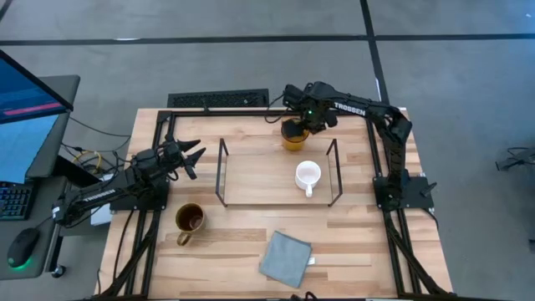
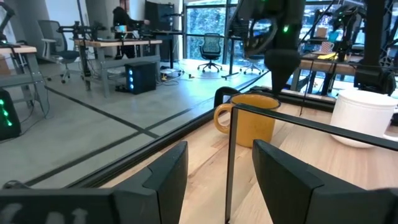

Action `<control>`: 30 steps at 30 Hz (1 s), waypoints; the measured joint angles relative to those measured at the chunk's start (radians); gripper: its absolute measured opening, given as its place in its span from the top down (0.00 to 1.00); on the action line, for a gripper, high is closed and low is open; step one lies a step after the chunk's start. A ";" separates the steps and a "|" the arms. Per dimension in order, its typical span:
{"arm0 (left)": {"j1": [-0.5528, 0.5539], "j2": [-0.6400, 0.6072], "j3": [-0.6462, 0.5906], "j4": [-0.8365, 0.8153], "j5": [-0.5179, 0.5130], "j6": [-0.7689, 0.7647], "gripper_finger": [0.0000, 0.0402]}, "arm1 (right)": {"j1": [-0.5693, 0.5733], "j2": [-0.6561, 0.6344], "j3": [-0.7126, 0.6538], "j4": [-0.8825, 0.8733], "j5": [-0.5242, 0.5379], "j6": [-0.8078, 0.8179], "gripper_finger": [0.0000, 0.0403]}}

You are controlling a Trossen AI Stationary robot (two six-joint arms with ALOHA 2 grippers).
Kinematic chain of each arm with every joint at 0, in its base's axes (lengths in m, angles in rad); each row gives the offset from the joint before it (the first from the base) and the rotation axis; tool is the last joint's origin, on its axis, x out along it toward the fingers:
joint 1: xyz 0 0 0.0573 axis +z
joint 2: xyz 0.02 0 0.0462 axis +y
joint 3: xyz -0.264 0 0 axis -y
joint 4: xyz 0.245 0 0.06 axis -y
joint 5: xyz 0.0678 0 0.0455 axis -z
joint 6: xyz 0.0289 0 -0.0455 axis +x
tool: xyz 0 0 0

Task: Stack small to large cups/mugs on shelf
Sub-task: Put the yellow cup on the shelf

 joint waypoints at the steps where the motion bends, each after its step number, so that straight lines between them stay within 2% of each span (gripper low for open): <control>1: 0.000 0.000 0.000 0.000 0.002 0.000 0.57 | -0.007 0.001 -0.015 0.001 -0.001 0.008 0.42; 12: 0.000 0.000 0.000 -0.001 0.007 0.000 0.57 | -0.022 0.000 -0.051 0.132 -0.007 0.070 0.42; 24: 0.000 0.000 0.000 -0.001 0.007 0.000 0.57 | -0.058 0.000 -0.051 0.091 -0.019 0.088 0.42; 30: 0.000 0.000 0.000 -0.001 0.007 0.000 0.57 | -0.051 0.000 -0.051 0.105 -0.058 0.140 0.42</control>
